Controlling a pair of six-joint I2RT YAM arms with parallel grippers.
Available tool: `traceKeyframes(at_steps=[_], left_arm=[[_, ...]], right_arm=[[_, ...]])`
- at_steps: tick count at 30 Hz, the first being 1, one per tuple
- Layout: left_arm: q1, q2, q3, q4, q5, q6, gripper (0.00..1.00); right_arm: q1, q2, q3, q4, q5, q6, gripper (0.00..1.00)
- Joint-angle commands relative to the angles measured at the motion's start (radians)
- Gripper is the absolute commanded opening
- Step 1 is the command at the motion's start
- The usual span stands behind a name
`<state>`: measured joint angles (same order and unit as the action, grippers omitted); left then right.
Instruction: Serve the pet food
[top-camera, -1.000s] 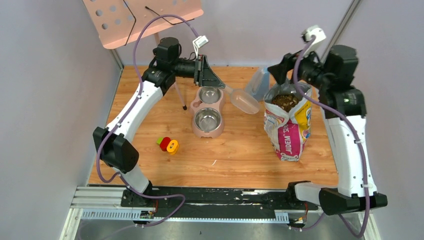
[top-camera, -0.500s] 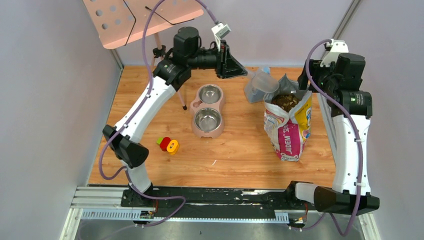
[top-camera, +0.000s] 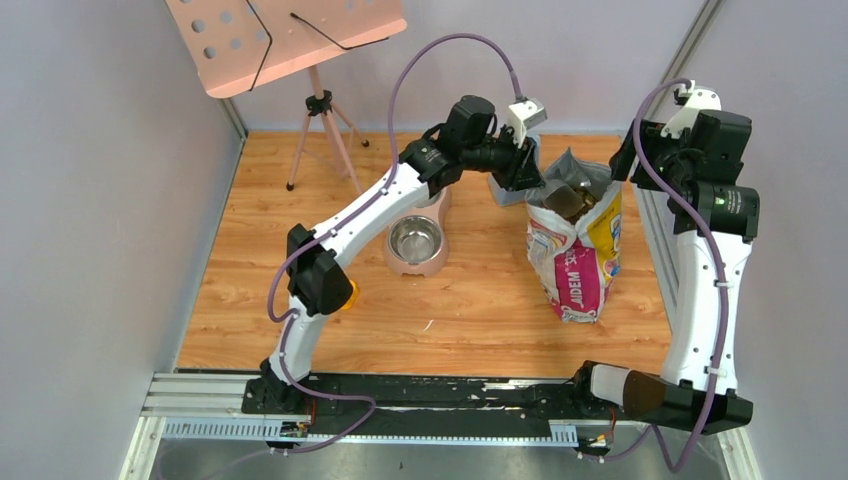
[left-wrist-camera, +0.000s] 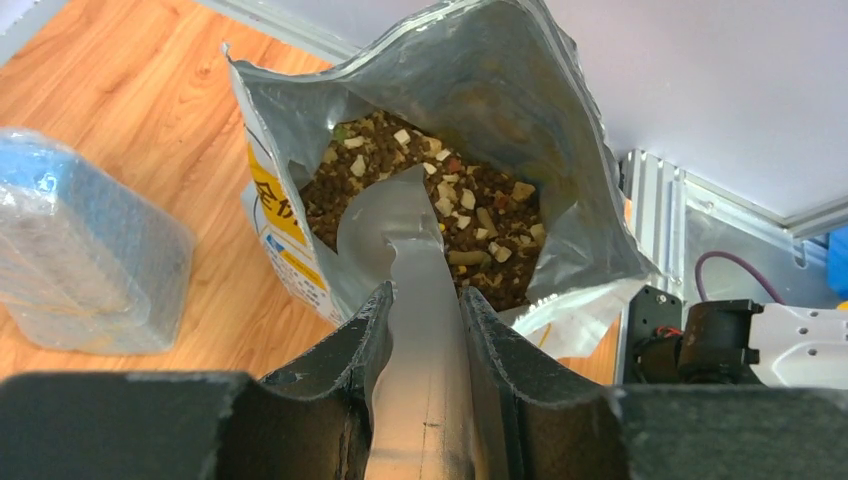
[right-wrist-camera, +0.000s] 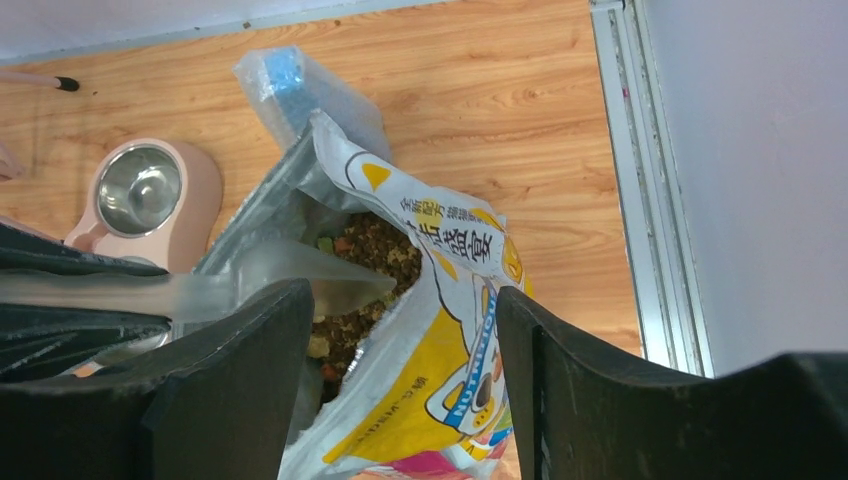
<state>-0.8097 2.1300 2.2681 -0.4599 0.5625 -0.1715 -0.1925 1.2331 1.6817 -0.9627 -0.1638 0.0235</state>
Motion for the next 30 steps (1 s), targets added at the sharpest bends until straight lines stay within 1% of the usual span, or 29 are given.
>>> traceKeyframes(at_steps=[1, 3, 5, 6, 9, 12, 16, 21, 24, 25, 29, 30], left_arm=[[0.001, -0.011, -0.001, 0.103, -0.031, 0.028, 0.00], [-0.003, 0.001, -0.013, 0.128, -0.023, 0.032, 0.00], [-0.011, 0.019, -0.014, 0.145, -0.017, 0.059, 0.00], [-0.014, 0.026, -0.005, 0.148, -0.017, 0.072, 0.00], [-0.030, 0.068, 0.020, 0.168, -0.022, 0.123, 0.00], [-0.050, 0.107, 0.043, 0.187, -0.025, 0.133, 0.00], [-0.077, 0.119, 0.013, 0.201, -0.073, 0.194, 0.00], [-0.080, 0.122, -0.031, 0.251, -0.159, 0.178, 0.00], [-0.078, 0.120, -0.019, 0.249, -0.159, 0.141, 0.00], [-0.078, 0.118, -0.013, 0.248, -0.152, 0.134, 0.00], [-0.078, 0.111, -0.004, 0.240, -0.142, 0.091, 0.00], [-0.078, 0.110, -0.004, 0.232, -0.140, 0.088, 0.00]], right_arm=[[-0.022, -0.052, -0.043, 0.005, -0.002, 0.033, 0.68], [-0.062, -0.066, -0.070, 0.007, -0.025, 0.032, 0.68], [-0.137, -0.067, -0.067, 0.005, -0.093, 0.027, 0.69], [-0.156, -0.059, -0.054, 0.000, -0.123, 0.018, 0.70], [-0.163, 0.005, 0.011, -0.021, -0.188, -0.012, 0.70], [-0.161, 0.080, 0.094, -0.059, -0.232, -0.003, 0.70], [-0.152, 0.154, 0.174, -0.114, -0.293, -0.013, 0.71], [-0.106, 0.227, 0.213, -0.180, -0.219, -0.004, 0.70], [-0.047, 0.253, 0.215, -0.223, -0.184, -0.018, 0.70], [-0.027, 0.254, 0.213, -0.232, -0.165, -0.048, 0.70], [0.050, 0.245, 0.205, -0.247, -0.037, -0.068, 0.66], [0.065, 0.241, 0.205, -0.251, -0.008, -0.075, 0.64]])
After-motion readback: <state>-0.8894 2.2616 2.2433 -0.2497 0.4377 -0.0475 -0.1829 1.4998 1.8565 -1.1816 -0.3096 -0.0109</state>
